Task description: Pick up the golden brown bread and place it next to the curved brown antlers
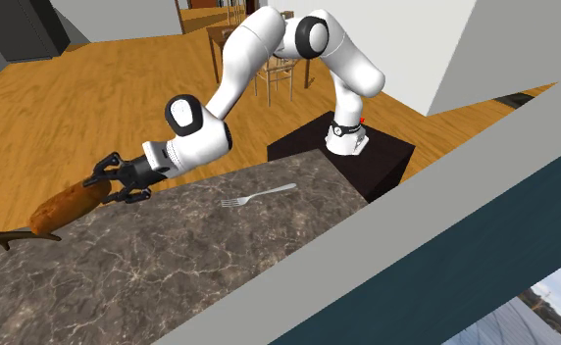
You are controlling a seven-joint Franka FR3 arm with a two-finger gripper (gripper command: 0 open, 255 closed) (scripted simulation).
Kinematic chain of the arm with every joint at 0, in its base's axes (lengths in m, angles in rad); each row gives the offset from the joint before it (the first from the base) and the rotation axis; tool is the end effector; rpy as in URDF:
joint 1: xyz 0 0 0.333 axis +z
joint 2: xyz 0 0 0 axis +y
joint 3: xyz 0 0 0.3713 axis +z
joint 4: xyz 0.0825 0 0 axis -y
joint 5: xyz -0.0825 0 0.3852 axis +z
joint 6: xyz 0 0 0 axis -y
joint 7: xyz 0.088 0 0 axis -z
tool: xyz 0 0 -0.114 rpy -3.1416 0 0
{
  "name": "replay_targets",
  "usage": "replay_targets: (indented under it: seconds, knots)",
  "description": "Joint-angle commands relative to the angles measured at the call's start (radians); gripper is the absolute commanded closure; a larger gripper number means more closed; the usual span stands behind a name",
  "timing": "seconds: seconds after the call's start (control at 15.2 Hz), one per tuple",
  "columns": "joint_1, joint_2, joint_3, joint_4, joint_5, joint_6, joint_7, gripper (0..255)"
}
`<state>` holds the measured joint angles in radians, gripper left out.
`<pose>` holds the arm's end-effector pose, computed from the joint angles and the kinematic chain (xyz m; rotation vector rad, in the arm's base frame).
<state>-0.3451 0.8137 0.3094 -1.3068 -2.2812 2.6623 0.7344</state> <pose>0.8064 -0.0846 0.3330 1.6781 0.9344 0.8550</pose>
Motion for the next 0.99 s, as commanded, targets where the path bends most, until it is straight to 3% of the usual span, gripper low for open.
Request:
replay_targets:
  seconds: [0.0,0.66,0.92]
  knots:
    - [0.002,0.012,-0.001,0.002,-0.024,-0.010,0.023,255]
    - [0.013,0.097,-0.003,0.019,-0.127,-0.057,0.119,255]
    - [0.012,0.097,-0.002,0.019,-0.127,-0.057,0.119,255]
